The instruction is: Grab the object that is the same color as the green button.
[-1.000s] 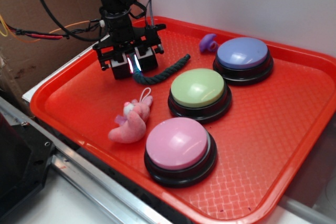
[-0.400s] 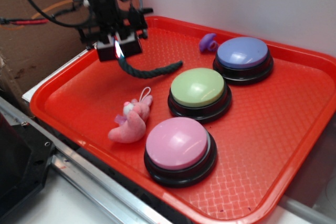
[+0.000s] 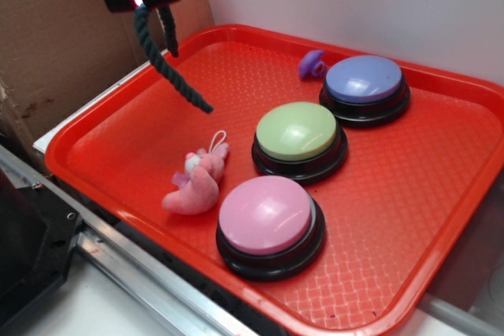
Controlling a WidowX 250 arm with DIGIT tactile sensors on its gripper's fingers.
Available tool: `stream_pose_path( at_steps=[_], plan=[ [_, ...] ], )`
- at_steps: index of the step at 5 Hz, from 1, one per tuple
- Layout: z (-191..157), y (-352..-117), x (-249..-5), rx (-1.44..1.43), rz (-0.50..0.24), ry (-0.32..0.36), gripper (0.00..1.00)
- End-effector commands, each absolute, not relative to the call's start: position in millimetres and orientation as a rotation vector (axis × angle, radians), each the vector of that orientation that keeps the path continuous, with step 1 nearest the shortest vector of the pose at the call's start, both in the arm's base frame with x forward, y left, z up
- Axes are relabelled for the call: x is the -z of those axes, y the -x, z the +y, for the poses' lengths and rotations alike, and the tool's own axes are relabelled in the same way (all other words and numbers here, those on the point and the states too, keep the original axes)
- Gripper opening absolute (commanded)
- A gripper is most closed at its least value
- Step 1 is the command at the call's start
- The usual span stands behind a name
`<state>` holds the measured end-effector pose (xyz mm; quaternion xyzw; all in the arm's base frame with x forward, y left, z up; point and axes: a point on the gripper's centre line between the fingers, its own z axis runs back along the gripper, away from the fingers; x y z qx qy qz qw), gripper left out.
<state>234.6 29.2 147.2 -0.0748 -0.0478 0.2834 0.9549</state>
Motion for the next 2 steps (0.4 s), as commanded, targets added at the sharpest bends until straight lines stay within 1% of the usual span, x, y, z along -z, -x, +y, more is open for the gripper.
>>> stream_pose_path(
  at_steps=[1, 2],
  plan=[
    [29.0, -204.8, -217.7, -0.345, -0.208, 0.213, 0.00],
    [31.3, -201.7, -213.7, -0.364, -0.169, 0.222, 0.00]
  ],
)
